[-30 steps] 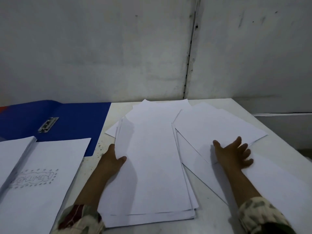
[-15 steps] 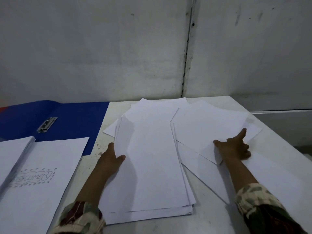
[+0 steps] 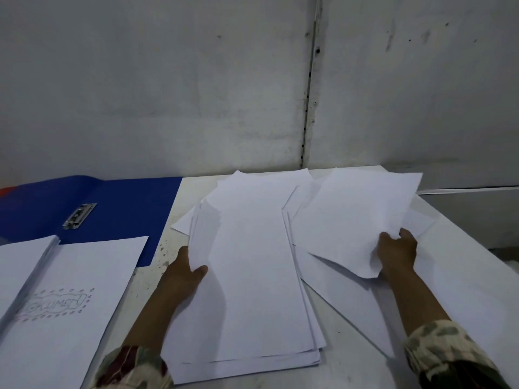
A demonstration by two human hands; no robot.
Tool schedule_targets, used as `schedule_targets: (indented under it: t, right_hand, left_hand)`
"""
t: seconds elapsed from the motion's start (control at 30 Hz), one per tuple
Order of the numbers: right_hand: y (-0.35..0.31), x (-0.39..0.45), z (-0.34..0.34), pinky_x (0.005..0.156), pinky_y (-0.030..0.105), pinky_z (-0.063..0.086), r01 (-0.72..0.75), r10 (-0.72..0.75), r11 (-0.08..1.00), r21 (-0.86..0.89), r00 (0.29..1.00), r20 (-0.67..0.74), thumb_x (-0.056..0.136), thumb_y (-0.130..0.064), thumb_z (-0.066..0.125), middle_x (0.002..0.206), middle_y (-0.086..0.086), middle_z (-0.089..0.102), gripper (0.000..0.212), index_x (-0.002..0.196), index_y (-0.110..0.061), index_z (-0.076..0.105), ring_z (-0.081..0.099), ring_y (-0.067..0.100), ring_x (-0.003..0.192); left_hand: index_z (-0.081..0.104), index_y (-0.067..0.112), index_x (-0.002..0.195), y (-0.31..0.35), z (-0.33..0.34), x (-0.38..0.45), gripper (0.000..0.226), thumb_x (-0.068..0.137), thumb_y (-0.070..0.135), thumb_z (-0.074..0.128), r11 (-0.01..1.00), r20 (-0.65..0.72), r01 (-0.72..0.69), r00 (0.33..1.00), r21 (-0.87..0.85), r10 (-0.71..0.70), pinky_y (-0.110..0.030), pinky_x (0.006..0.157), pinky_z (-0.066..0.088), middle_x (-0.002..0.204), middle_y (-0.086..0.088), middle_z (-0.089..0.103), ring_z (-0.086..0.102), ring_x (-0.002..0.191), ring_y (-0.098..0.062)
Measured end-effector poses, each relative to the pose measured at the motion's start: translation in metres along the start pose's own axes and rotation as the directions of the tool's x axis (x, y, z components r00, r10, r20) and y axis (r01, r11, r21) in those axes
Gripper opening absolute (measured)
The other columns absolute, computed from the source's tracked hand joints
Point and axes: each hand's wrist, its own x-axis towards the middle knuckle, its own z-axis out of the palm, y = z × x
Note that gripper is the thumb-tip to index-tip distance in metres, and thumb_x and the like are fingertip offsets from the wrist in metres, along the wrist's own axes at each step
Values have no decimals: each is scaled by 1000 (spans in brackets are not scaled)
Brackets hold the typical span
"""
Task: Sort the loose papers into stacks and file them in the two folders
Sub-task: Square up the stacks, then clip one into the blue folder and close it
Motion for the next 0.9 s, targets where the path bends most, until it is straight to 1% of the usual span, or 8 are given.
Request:
schedule_targets:
  t: [0.1,0.17,0.3,0.47,0.57,0.67,0.77,0.9]
  right_hand:
    - [7,1,-7,88,26,38,-70,75,989,129,997,-33,91,-5,43,131,15,54,39,130,-2,47,55,29,109]
    - [9,-1,-10,87,27,38,-107,117,975,194,992,-38,91,-4,44,130,16,55,39,130,-4,47,54,25,101]
    - [7,-11,-12,86,27,38,-95,96,978,185,995,4,92,-2,44,131,17,53,44,135,-2,41,54,29,110]
    - [8,-29,-5,90,30,41,44,-42,999,-10,986,159,91,-5,49,129,16,55,39,130,-3,47,55,28,104]
    - [10,-44,3,104,34,36,143,-103,982,-120,952,288,94,-14,49,140,15,45,48,139,-3,39,47,30,124]
    - [5,-60,10,92,28,36,302,-197,927,-224,897,396,94,-14,46,138,15,48,47,140,-5,38,47,31,122]
    - [0,-73,15,87,23,33,353,-199,905,-235,843,501,95,-19,48,141,10,45,57,147,-13,25,46,28,125]
    - [-1,-86,20,104,28,30,426,-158,851,-308,766,623,96,-29,47,149,10,36,59,148,-16,21,37,26,135]
  left_hand:
    - [15,4,145,0,0,-1,64,93,19,50,1000,-6,4,1000,1,-4,-39,114,19,153,-13,23,22,141,-32]
    - [15,5,145,-1,-1,-2,65,93,20,50,1000,-9,8,1000,7,-8,-40,114,19,153,-13,22,21,141,-32]
    - [20,4,143,1,-2,-4,59,94,19,50,1000,-2,4,1000,-13,-4,-37,112,24,149,-13,29,28,138,-31]
    - [20,4,143,2,-1,-5,59,94,19,49,1000,5,2,1000,-13,-2,-38,111,25,149,-13,31,29,137,-32]
    - [19,4,143,3,-2,-5,58,95,20,47,1000,5,6,1000,1,-6,-37,112,23,150,-13,29,27,138,-31]
    - [17,4,143,4,-2,-6,57,96,21,45,1000,-3,9,1000,24,-9,-36,112,23,150,-13,28,27,139,-31]
    - [16,2,144,2,-1,-4,57,97,22,42,999,2,30,1000,31,-30,-37,112,23,151,-14,26,26,139,-31]
    - [15,1,144,-1,0,1,56,99,25,36,998,8,49,999,35,-49,-37,111,24,151,-17,25,27,139,-33]
